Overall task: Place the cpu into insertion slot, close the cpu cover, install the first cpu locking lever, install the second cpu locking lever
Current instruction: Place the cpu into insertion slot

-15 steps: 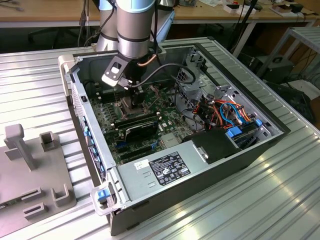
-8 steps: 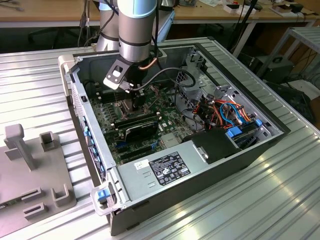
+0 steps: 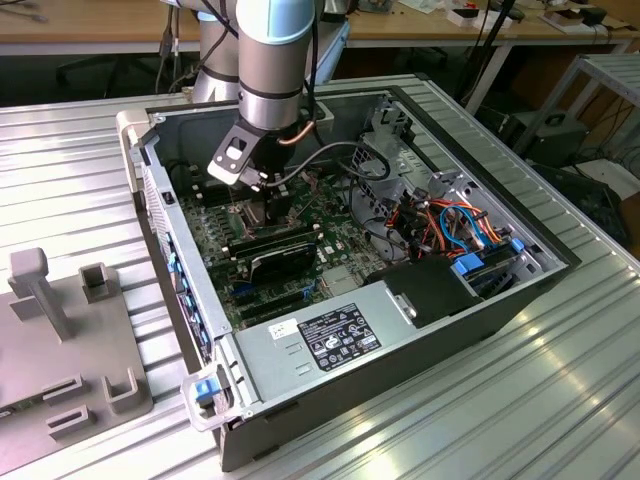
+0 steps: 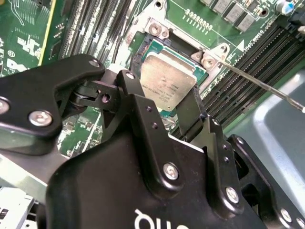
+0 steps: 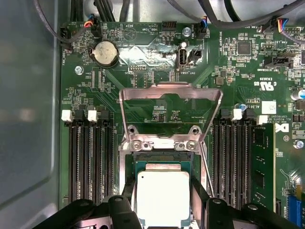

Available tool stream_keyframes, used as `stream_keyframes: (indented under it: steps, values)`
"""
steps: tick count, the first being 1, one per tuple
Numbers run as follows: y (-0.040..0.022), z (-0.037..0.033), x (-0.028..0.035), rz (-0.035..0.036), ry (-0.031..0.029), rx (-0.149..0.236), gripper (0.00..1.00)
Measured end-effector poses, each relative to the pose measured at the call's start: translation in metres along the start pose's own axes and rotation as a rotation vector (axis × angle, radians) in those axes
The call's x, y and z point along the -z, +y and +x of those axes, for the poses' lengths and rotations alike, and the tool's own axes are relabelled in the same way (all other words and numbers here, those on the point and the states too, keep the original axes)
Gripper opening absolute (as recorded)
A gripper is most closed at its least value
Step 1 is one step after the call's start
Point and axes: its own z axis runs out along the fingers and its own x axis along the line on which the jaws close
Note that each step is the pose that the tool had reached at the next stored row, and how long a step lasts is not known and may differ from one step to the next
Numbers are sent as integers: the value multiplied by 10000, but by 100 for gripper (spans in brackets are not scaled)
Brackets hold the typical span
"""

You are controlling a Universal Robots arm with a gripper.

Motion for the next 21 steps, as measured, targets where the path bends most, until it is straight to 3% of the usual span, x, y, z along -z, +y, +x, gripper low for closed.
stream_keyframes:
  steps: [21]
  values:
    - [26, -12, -36, 42, -2, -36, 55]
